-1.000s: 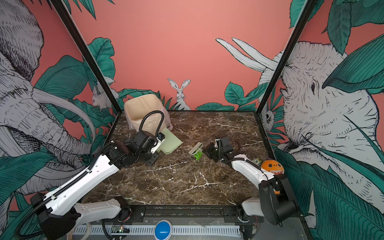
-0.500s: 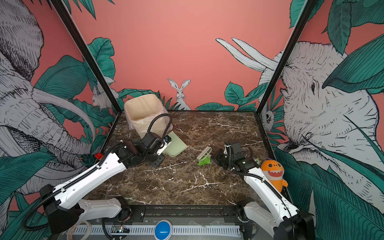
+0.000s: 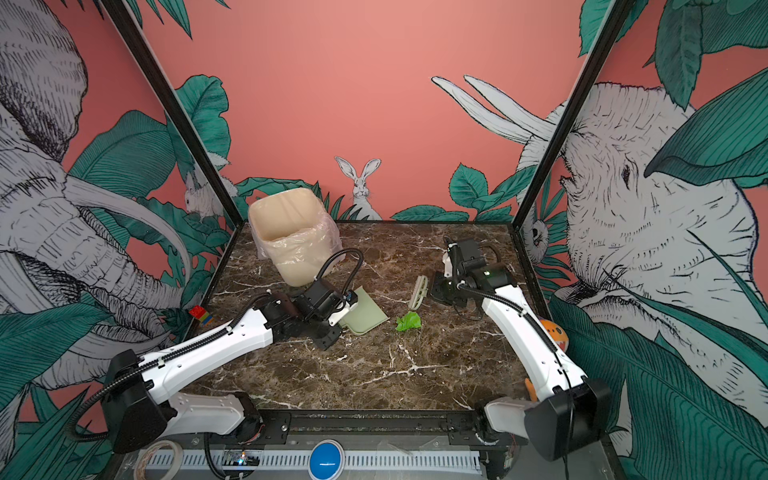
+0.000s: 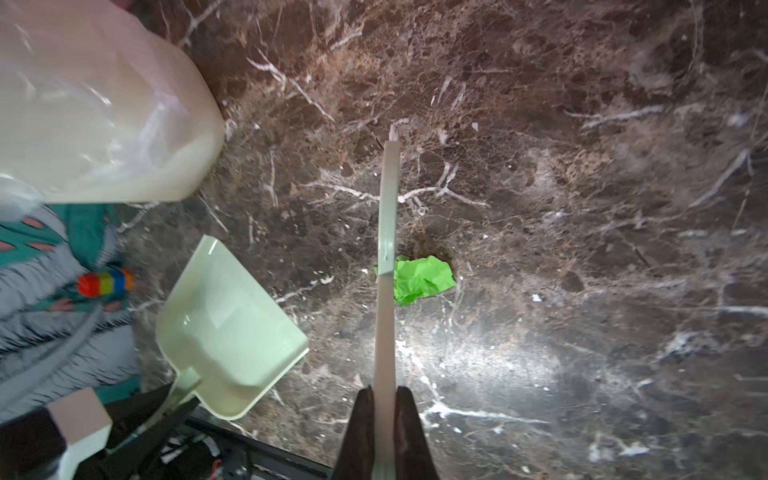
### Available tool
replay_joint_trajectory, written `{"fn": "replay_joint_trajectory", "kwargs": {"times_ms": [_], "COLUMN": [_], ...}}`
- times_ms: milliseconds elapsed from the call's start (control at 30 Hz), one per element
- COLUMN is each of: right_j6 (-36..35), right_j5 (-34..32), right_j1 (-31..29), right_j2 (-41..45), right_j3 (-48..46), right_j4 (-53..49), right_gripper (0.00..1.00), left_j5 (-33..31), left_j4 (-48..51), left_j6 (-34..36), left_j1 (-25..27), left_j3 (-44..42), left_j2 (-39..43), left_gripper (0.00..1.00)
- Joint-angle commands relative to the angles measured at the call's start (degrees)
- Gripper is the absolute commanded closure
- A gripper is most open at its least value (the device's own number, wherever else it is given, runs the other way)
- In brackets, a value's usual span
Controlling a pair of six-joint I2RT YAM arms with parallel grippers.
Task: Sweep away the paper scraps from the table
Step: 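Sweep the green scrap into the dustpan with the right brush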
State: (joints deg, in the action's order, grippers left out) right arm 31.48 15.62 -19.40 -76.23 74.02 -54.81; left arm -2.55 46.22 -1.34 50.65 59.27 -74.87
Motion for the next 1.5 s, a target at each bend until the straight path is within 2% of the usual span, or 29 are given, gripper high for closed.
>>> {"fn": "replay_joint_trajectory", "kwargs": {"times_ms": [0, 233, 500, 1033, 1467], "right_j6": [-12.9, -19.9, -22.6, -23.9, -22.4], "right_j5": [-2.7, -12.3, -15.6, -16.4, -13.6], "right_j1": [-0.1, -2.4, -5.0, -9.4, -16.7], "right_j2": [-3.0, -9.5, -13.9, -20.9, -23.0], "right_j3": [5.1, 11.7, 14.3, 16.2, 19.6], "right_j4": [-10.8, -18.3, -21.1, -20.5, -21.4], "right_gripper": [1.0, 1.0, 1.0, 1.0, 1.0], "left_j5": [2.6, 5.2, 5.3, 0.8, 0.2], "left_j4": [-3.2, -4.7, -4.5, -7.5, -8.5], "left_j6": [-0.3, 1.6, 4.1, 4.8, 4.9], "left_j1": [0.4, 1.2, 3.3, 5.6, 5.7], "left_j3": [-1.9, -3.5, -2.8, -2.3, -2.7], "left_j2": [-0.4, -3.6, -7.6, -12.3, -14.9], "left_gripper": [0.78, 0.78, 0.78, 0.79, 0.79]}}
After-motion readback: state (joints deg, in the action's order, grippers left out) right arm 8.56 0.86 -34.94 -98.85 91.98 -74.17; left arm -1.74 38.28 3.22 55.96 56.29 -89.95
